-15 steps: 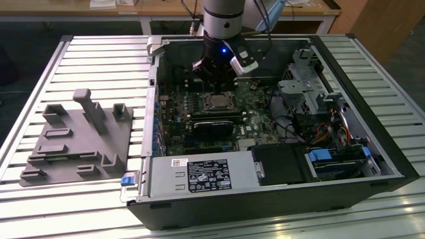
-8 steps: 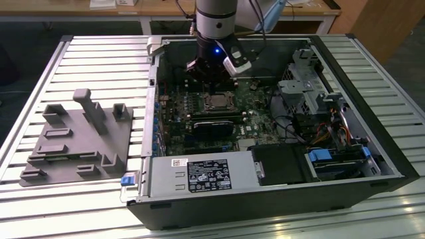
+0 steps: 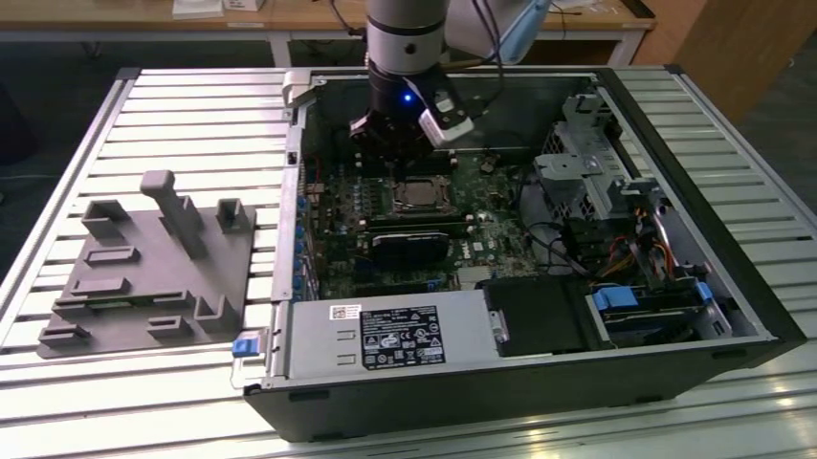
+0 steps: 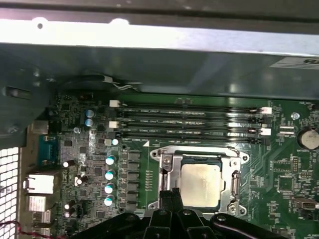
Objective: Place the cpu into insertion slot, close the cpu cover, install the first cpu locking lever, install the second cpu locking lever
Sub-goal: 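Install the first cpu locking lever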
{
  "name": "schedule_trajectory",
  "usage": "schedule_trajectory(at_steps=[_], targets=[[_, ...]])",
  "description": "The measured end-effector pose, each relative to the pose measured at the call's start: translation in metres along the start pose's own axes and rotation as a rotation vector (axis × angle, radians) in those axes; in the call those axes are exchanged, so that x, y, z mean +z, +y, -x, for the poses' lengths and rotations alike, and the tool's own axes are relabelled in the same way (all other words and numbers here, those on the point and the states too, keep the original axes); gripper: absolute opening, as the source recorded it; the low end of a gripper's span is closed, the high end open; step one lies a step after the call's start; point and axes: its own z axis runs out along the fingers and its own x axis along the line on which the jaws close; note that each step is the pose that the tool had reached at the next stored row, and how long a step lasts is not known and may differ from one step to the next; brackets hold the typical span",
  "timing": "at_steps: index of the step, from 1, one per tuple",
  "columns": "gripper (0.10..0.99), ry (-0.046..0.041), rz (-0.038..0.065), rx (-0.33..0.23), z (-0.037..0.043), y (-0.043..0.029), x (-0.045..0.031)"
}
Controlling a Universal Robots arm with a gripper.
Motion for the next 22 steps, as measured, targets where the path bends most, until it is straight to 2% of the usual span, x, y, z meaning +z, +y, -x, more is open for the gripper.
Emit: schedule_trajectory(at_steps=[6, 11, 16, 22], targets=[[0.106, 0.0001, 0.0, 0.0, -0.0049, 0.0001, -0.0001], [0.106, 0.0, 0.0, 0.0, -0.0053, 0.0001, -0.0001], [0.106, -0.0002, 0.009, 0.001, -0.0058, 0.0, -0.0001], [0.106, -0.0002, 0.01, 0.0, -0.0075, -0.0001, -0.0001]])
